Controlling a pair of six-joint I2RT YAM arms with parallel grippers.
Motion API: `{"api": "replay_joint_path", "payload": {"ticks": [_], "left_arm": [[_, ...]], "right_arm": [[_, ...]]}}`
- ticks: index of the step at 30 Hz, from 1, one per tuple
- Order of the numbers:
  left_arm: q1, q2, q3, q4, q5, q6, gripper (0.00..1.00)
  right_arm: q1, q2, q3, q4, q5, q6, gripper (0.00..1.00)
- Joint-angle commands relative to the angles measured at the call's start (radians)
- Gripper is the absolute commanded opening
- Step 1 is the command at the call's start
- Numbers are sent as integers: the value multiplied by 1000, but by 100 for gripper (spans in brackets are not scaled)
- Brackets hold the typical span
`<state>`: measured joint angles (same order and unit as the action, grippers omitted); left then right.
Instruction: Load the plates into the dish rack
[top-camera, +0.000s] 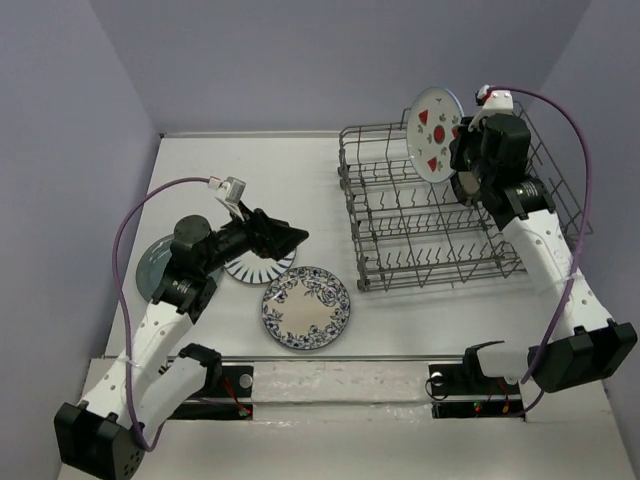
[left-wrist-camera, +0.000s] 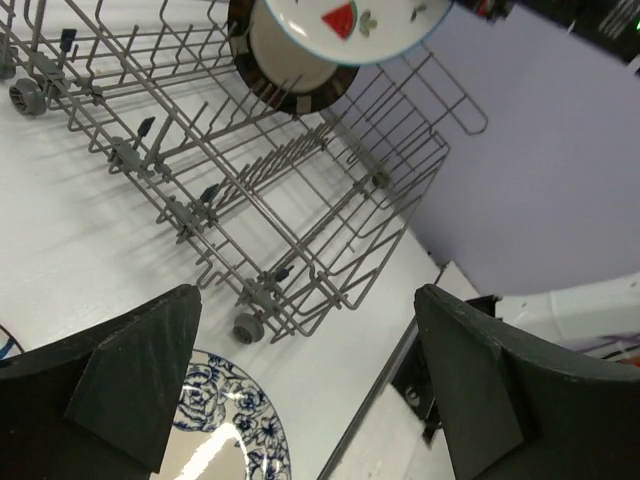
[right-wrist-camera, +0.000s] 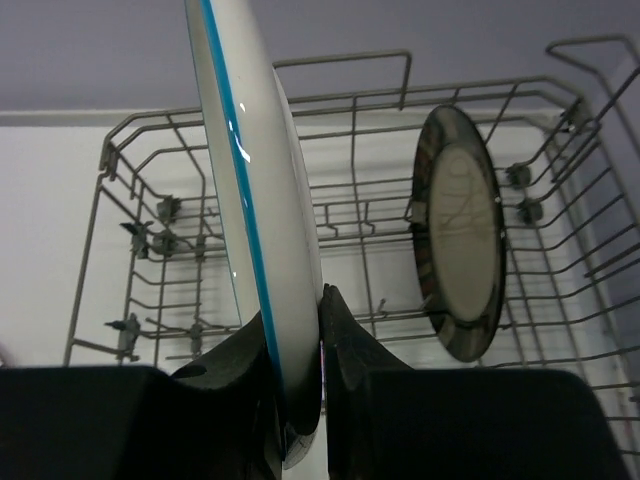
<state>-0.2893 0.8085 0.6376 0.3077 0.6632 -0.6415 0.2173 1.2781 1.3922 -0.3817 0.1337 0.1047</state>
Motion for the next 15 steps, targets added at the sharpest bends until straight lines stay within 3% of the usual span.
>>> {"api": "replay_joint_path", "payload": {"ticks": [1, 6, 15], "left_arm": [[-153, -74, 82, -225, -224, 313, 99], [-205, -115, 65, -249, -269, 374, 99], [-278, -152, 80, -300, -343, 419, 99]], "right_arm": [[-4, 41, 143, 96, 159, -210, 7], [-24, 108, 198, 89, 195, -347, 7], [-108, 191, 203, 75, 170, -404, 7]]}}
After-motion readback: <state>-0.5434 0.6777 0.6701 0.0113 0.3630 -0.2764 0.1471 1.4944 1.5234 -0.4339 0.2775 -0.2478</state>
